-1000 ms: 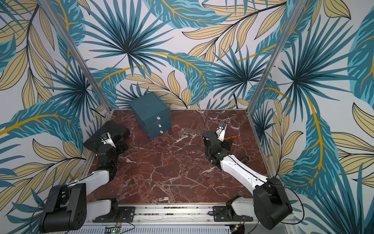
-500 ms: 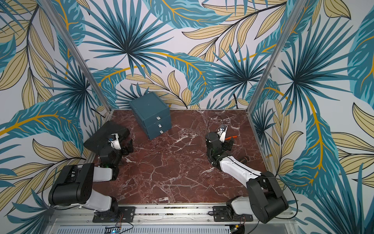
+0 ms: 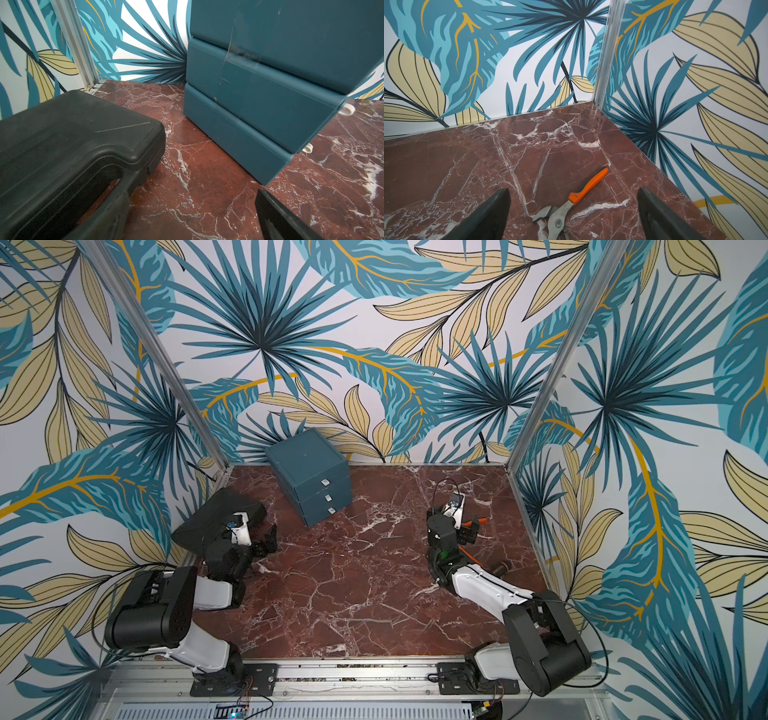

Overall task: Please place the pencils in the drawer according to their color
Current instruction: Reset both arms

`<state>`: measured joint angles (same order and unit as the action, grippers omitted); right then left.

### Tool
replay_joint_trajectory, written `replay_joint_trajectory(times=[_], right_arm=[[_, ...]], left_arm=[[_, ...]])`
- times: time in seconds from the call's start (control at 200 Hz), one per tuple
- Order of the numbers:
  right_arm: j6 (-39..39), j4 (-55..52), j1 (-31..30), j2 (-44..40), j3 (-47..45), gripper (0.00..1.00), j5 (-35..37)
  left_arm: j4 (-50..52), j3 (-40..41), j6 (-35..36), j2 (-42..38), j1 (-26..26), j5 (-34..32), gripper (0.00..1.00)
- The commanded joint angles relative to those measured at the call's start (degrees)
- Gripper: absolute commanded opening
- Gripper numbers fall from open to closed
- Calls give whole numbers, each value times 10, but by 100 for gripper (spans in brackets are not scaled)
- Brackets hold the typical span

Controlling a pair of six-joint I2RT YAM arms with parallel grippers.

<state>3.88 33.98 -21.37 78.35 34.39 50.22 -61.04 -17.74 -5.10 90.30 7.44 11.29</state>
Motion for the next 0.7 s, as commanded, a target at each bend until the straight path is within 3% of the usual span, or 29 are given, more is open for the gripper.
replay_joint_trajectory(times=[0.0, 0.155, 0.441, 0.556, 0.696], right_arm=[[-41, 48, 10, 10, -27, 100, -5], [-69, 110, 35, -8, -63, 100, -97], [-76, 103, 63, -28, -106, 100, -109], [-50, 145, 74, -21, -150, 100, -147], [-77, 211, 84, -3, -172, 99, -208]], left_arm=[[0, -9, 11, -2, -3, -10, 100], [1, -9, 10, -2, -2, -10, 100], [4, -12, 10, -2, -3, -12, 100], [5, -12, 11, -2, -4, -13, 100], [6, -12, 11, -3, -4, -14, 100]])
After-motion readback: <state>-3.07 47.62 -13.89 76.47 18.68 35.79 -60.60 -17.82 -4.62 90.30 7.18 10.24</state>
